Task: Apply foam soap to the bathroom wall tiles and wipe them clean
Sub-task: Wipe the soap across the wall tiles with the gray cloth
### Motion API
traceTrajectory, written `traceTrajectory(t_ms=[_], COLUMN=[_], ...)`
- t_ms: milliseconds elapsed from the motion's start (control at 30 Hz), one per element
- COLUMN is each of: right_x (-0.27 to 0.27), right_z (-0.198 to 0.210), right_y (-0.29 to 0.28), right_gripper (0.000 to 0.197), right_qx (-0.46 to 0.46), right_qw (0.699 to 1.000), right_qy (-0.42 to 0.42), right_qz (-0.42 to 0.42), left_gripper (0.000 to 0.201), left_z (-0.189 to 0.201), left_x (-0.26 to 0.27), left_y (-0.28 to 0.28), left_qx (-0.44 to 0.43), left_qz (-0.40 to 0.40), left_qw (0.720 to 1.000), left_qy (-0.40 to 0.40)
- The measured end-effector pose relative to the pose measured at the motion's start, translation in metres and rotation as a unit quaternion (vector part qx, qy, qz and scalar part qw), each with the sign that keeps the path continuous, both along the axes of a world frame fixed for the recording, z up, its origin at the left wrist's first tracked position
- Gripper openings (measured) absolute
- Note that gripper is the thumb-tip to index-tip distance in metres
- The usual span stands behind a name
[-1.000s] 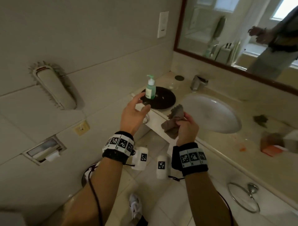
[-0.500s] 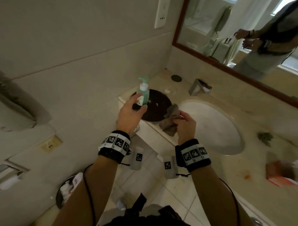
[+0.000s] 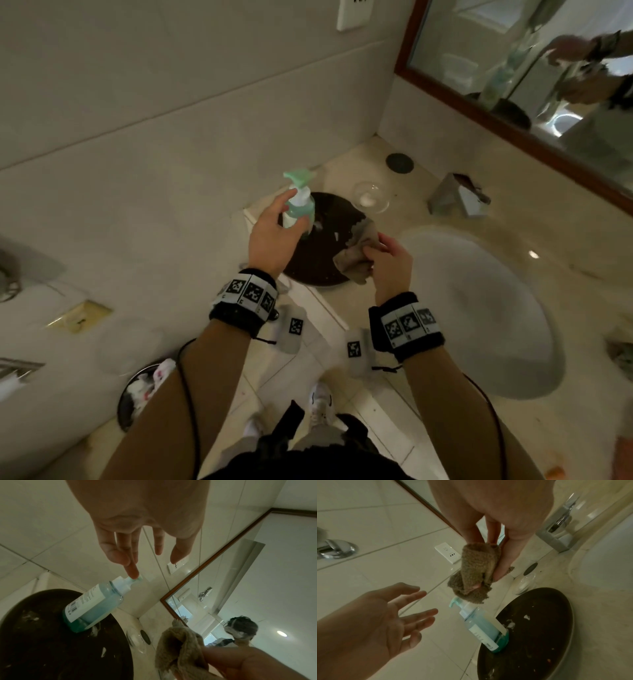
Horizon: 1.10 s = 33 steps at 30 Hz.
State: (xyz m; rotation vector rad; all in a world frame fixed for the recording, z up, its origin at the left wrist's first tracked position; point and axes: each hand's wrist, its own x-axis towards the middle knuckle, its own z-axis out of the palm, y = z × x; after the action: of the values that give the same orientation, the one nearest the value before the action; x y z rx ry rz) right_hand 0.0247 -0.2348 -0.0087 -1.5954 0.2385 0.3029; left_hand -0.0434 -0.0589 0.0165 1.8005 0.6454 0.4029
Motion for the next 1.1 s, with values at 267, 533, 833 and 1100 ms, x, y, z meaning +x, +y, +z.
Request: traceTrajectory(t_ms=[267,533,833,1100], right_x=[0.068,0.106,0.126,0.124], right_z=[-0.022,-0.063,-0.088,-0.077], right_y=[0.02,0.055,0.066,0.062], right_gripper=[0.027,0.036,0.032,0.034], right_qx=[-0.019,-0.13,-0.242,-0.328], right_qw=[0.997,0.975,0.943,0.904], right_qy=[0.007,0.034,0.024,-0.021], right_qz=[0.077,0.177,0.228,0.275], left_gripper=[0.033,0.033,0.03,0.037], left_z=[-0.003,-0.015,-0.017,-0.005], left_x=[0.046,0.052,0.055,0.041], left_y=[0.015,0.032,0.042,0.041], left_qx=[0.049,0.054,0.062,0.077], left_qz=[0.064,0.102,0.122,0.121], left_qw=[0.996,0.991,0.988,0.988], left_qy=[0.029,0.064,0.074,0.064])
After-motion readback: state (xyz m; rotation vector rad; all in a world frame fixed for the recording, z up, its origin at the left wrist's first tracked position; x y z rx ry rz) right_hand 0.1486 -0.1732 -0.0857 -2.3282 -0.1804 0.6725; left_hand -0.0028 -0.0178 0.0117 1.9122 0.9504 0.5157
